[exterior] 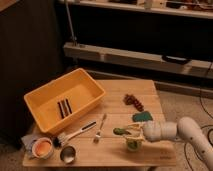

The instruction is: Place pepper in plastic cup

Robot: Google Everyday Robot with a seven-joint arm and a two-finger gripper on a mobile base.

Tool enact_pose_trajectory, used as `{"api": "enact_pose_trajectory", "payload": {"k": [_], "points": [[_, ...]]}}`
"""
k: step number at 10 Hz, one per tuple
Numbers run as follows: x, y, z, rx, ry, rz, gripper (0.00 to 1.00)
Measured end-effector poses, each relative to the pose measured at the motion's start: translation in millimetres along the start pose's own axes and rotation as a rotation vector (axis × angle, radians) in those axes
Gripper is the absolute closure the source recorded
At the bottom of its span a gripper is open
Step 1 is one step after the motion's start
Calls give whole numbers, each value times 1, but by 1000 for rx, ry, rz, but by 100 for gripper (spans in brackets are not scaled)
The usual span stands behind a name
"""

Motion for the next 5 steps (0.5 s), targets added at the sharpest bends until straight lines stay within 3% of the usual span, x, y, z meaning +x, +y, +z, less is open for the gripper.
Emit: {"api": "enact_pose_trajectory", "payload": {"k": [5], "points": [[20, 4, -9, 31, -9, -1, 100]]}}
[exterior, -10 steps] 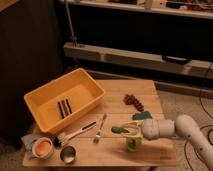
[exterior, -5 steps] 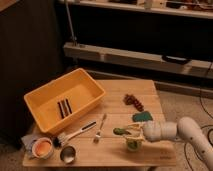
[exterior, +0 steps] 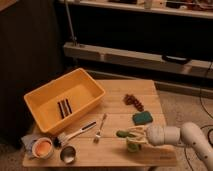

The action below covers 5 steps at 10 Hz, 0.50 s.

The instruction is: Place pepper in plastic cup

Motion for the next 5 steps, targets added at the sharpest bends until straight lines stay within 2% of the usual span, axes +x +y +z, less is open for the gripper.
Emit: {"api": "enact_pose_trajectory", "payload": {"k": [3, 5], "points": [[-6, -10, 6, -8, -12, -21, 100], [-17, -18, 12, -28, -14, -39, 100]]}}
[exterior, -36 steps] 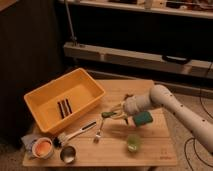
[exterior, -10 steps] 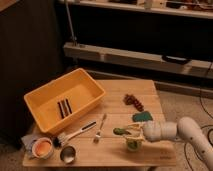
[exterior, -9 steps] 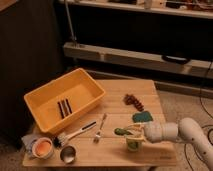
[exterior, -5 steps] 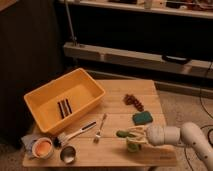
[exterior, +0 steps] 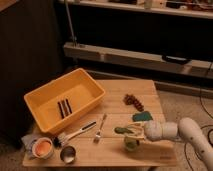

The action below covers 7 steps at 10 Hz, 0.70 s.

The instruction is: Place pepper in plastic cup

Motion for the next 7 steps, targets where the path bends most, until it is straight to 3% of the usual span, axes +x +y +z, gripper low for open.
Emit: {"api": "enact_pose_trajectory", "payload": {"k": [4, 7], "points": [[-32, -9, 6, -52, 45, -1, 100], [-14, -3, 14, -49, 38, 34, 100]]}}
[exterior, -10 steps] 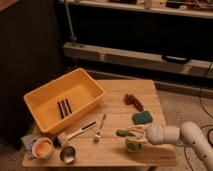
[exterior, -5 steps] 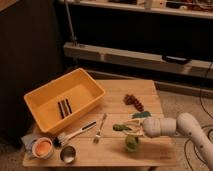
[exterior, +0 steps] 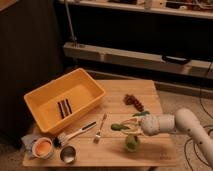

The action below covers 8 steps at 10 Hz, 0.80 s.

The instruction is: Place pepper in plastic cup

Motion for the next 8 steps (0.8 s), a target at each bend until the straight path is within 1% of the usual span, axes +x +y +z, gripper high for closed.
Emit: {"api": "enact_pose_trajectory", "payload": {"k": [1, 3, 4, 6, 8], "points": [[10, 3, 4, 5, -23, 8, 100], [19, 6, 14, 6, -60, 8, 100], [20, 5, 16, 7, -69, 2, 100], [22, 4, 15, 16, -77, -9, 100], [22, 5, 2, 37, -70, -22, 100]]}}
